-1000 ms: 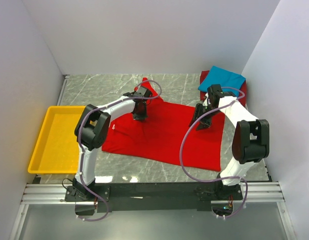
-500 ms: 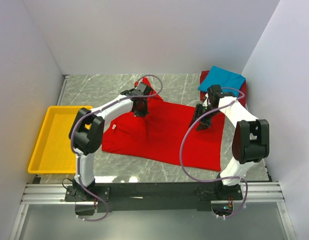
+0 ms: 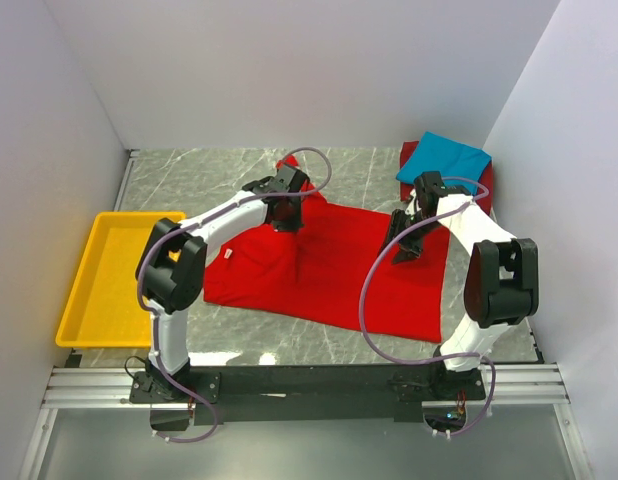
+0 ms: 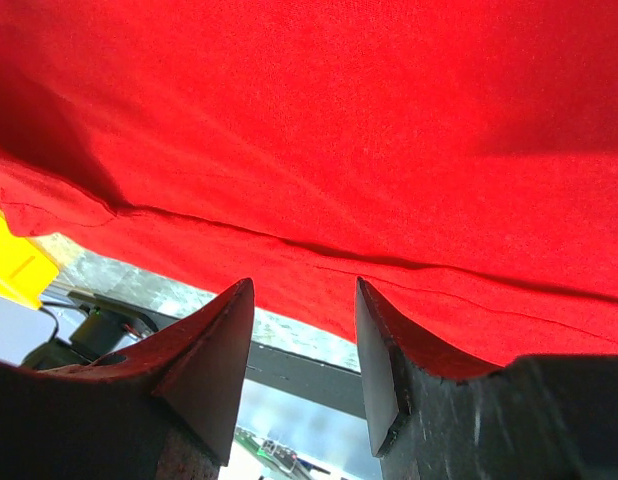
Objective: Fold and stack the t-shirts
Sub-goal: Fold the tshirt
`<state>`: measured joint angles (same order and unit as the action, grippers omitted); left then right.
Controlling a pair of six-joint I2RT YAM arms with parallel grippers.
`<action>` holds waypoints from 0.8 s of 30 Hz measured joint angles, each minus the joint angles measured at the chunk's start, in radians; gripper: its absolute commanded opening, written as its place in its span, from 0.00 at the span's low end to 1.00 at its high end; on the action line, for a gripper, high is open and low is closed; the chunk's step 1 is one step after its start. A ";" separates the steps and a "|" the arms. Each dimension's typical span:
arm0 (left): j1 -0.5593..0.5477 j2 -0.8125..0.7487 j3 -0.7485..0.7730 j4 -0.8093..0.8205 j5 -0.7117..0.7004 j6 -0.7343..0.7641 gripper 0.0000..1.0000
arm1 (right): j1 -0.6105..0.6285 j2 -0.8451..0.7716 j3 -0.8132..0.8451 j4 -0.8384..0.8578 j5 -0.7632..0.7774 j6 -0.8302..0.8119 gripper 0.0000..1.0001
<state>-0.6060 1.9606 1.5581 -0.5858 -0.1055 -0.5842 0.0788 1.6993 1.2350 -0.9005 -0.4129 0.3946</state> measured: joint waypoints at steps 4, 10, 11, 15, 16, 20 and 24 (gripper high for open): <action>-0.005 0.008 0.000 0.005 0.021 0.016 0.01 | 0.000 0.000 0.000 0.000 0.000 0.000 0.52; -0.013 0.033 0.000 0.022 0.053 0.032 0.00 | 0.000 0.000 0.000 0.000 0.000 0.000 0.52; -0.014 0.037 0.000 0.023 0.059 0.036 0.00 | 0.000 0.000 0.000 0.000 0.000 0.000 0.52; -0.019 0.051 0.000 0.028 0.074 0.049 0.00 | 0.000 0.000 0.000 0.000 0.000 0.000 0.52; -0.021 0.053 0.000 0.028 0.075 0.050 0.01 | 0.000 0.000 0.000 0.000 0.000 0.000 0.52; -0.024 0.055 0.001 0.026 0.072 0.052 0.34 | 0.000 0.000 0.000 0.000 0.000 0.000 0.52; -0.024 0.063 0.019 0.018 0.056 0.045 0.62 | 0.000 0.000 0.000 0.000 0.000 0.000 0.52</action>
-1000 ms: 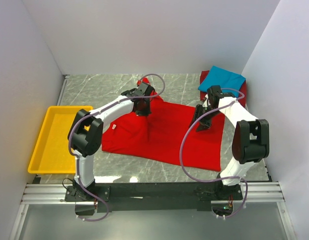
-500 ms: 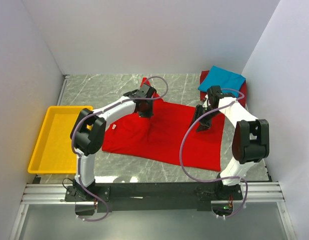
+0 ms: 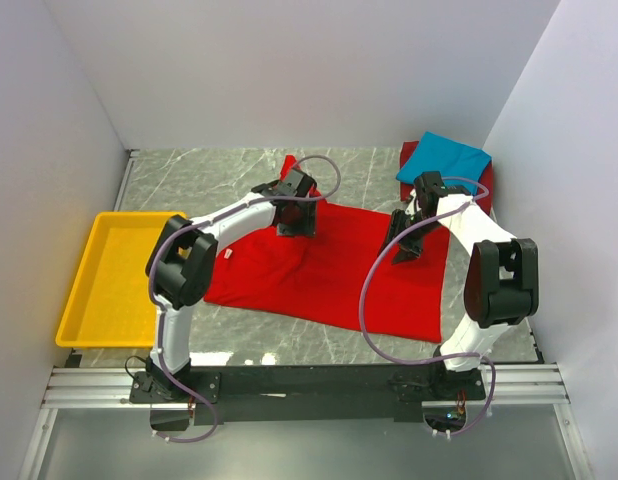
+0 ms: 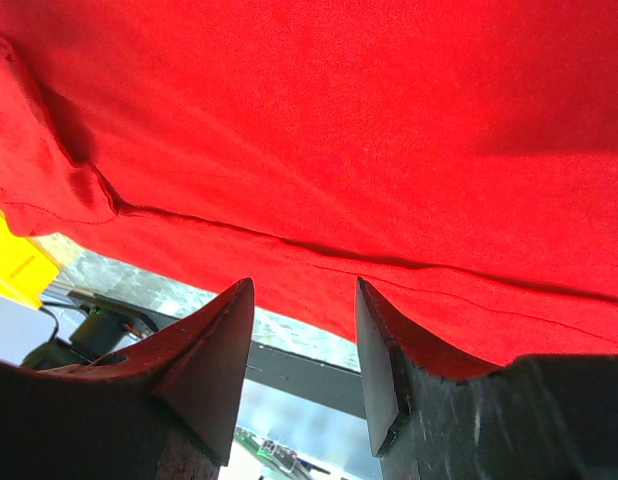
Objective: Fold and stack the t-shirts
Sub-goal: Fold the tshirt
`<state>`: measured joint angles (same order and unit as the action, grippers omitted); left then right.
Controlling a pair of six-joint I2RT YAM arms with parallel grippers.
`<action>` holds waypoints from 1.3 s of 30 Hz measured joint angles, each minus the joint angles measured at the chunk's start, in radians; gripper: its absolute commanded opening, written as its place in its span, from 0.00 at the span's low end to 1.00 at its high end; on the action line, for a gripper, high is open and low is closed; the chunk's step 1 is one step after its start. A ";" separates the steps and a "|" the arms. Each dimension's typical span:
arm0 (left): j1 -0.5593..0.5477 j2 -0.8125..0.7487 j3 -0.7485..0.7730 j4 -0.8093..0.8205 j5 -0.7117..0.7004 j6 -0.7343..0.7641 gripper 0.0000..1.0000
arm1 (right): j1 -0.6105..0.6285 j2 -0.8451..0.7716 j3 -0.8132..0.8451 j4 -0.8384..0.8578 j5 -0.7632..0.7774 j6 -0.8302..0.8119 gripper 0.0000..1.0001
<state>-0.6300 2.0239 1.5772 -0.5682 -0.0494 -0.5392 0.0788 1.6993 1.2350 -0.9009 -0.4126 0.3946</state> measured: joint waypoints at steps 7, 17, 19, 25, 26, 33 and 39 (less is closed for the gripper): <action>0.003 0.001 0.049 -0.003 -0.028 -0.008 0.88 | 0.000 0.000 0.003 0.000 0.002 -0.001 0.52; 0.147 -0.013 -0.064 0.079 0.039 -0.051 0.89 | 0.000 0.109 0.171 -0.001 0.039 -0.021 0.52; 0.192 -0.013 -0.108 0.098 0.063 -0.060 0.89 | 0.000 0.150 0.211 0.003 0.056 -0.025 0.52; 0.250 -0.023 -0.174 0.170 0.109 -0.083 0.89 | 0.000 0.238 0.237 0.037 0.083 -0.026 0.52; 0.250 -0.024 -0.182 0.181 0.110 -0.082 0.89 | 0.000 0.251 0.234 0.045 0.083 -0.026 0.52; 0.249 -0.078 -0.278 0.269 0.113 -0.083 0.89 | 0.000 0.283 0.139 0.106 0.082 -0.026 0.52; 0.249 -0.159 -0.396 0.317 0.106 -0.092 0.89 | -0.001 0.285 0.111 0.123 0.058 -0.021 0.52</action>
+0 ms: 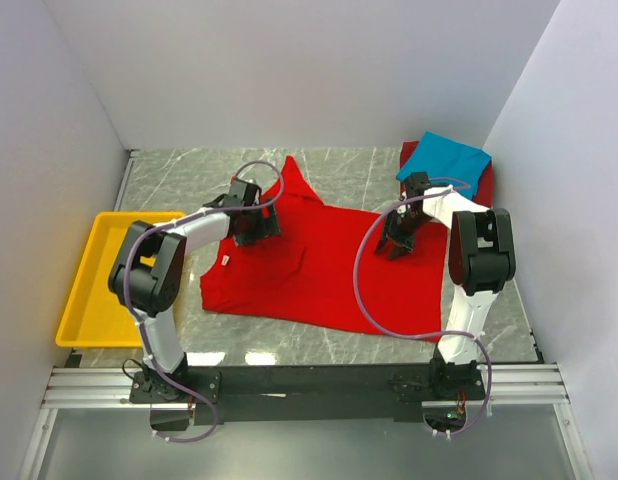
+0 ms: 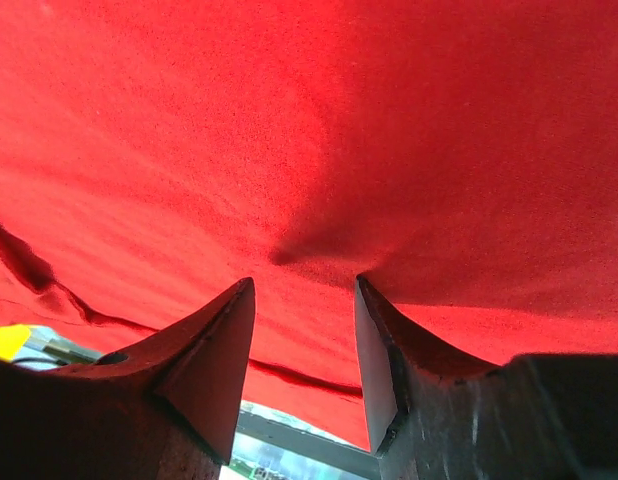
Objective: Fold and stack the t-shirts
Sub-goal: Fold the tshirt
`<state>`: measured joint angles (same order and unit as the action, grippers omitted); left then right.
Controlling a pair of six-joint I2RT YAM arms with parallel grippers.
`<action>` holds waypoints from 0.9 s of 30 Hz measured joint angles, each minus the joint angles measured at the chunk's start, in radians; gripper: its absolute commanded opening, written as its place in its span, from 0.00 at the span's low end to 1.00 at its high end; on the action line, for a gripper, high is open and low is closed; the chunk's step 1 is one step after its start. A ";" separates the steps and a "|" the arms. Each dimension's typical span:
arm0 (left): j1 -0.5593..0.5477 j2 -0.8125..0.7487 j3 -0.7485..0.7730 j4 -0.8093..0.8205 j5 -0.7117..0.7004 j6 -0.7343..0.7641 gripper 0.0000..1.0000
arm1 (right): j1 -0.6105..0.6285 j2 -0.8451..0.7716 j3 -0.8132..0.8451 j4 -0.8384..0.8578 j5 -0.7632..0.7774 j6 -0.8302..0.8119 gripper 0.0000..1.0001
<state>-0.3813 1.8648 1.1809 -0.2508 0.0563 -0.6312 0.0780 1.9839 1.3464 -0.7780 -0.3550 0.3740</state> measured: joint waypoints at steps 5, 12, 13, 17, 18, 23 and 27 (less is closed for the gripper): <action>-0.001 -0.073 -0.101 0.028 -0.002 -0.022 0.89 | 0.000 0.000 -0.006 0.008 -0.020 0.006 0.52; -0.025 -0.173 -0.225 0.050 -0.023 -0.058 0.89 | 0.000 -0.012 -0.040 0.032 -0.056 0.020 0.52; -0.032 -0.186 -0.240 0.050 -0.027 -0.065 0.89 | 0.000 -0.017 -0.049 0.037 -0.060 0.023 0.52; -0.072 -0.223 -0.278 0.042 -0.047 -0.089 0.90 | 0.000 -0.042 -0.091 0.061 -0.074 0.029 0.52; -0.085 -0.232 -0.283 0.035 -0.055 -0.096 0.90 | 0.000 -0.051 -0.105 0.068 -0.077 0.030 0.52; -0.129 -0.265 -0.307 -0.010 -0.081 -0.146 0.90 | 0.000 -0.098 -0.172 0.083 -0.081 0.034 0.52; -0.140 -0.301 -0.330 -0.064 -0.116 -0.185 0.91 | 0.000 -0.131 -0.218 0.085 -0.081 0.037 0.52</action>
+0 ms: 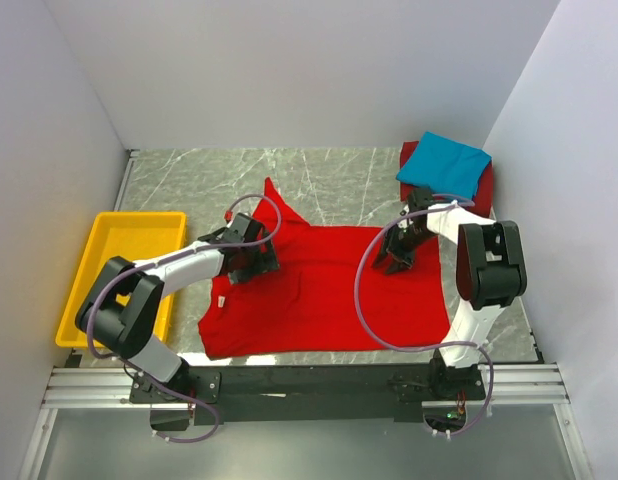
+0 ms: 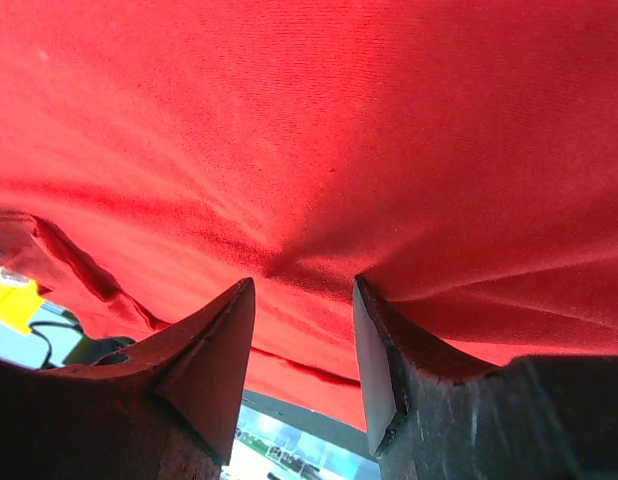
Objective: Fold and stack the t-shirts
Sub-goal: Fold the tshirt
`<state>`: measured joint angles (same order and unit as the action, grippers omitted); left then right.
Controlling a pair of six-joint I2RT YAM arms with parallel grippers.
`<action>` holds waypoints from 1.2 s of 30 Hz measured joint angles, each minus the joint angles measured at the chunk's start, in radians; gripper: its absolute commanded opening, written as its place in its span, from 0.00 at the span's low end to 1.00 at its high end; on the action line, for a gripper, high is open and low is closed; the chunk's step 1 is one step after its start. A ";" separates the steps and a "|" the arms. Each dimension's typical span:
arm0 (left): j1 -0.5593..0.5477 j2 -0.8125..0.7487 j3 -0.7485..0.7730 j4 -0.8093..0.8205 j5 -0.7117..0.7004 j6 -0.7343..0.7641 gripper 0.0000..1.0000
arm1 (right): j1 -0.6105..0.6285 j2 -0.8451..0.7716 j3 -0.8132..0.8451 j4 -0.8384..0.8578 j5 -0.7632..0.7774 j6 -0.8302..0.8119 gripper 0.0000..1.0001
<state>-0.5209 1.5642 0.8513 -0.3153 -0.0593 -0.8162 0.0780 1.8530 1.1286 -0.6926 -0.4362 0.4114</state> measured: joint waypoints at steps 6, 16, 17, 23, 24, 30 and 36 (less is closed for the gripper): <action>-0.001 -0.015 -0.005 -0.056 -0.037 -0.018 0.92 | 0.001 -0.009 -0.012 -0.001 0.000 0.000 0.52; -0.003 0.025 0.090 -0.157 -0.054 0.014 0.93 | 0.004 0.025 0.080 -0.059 0.041 -0.018 0.52; -0.002 0.031 0.123 -0.180 -0.058 0.023 0.93 | 0.004 0.033 0.105 -0.072 0.044 -0.021 0.52; -0.001 0.055 0.370 -0.246 -0.082 0.079 0.97 | 0.002 0.065 0.296 -0.116 0.080 -0.039 0.52; 0.002 0.059 0.409 -0.246 -0.084 0.089 0.97 | 0.002 0.068 0.326 -0.119 0.095 -0.042 0.52; 0.056 0.148 0.563 -0.237 -0.052 0.124 0.97 | -0.043 0.068 0.396 -0.104 0.179 -0.042 0.51; 0.141 0.270 0.642 -0.237 0.014 0.124 0.95 | -0.154 0.068 0.396 -0.048 0.279 -0.030 0.50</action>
<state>-0.3798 1.8339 1.4937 -0.5526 -0.0452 -0.6918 -0.0757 1.9213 1.5246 -0.7410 -0.1570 0.3813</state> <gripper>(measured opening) 0.951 0.508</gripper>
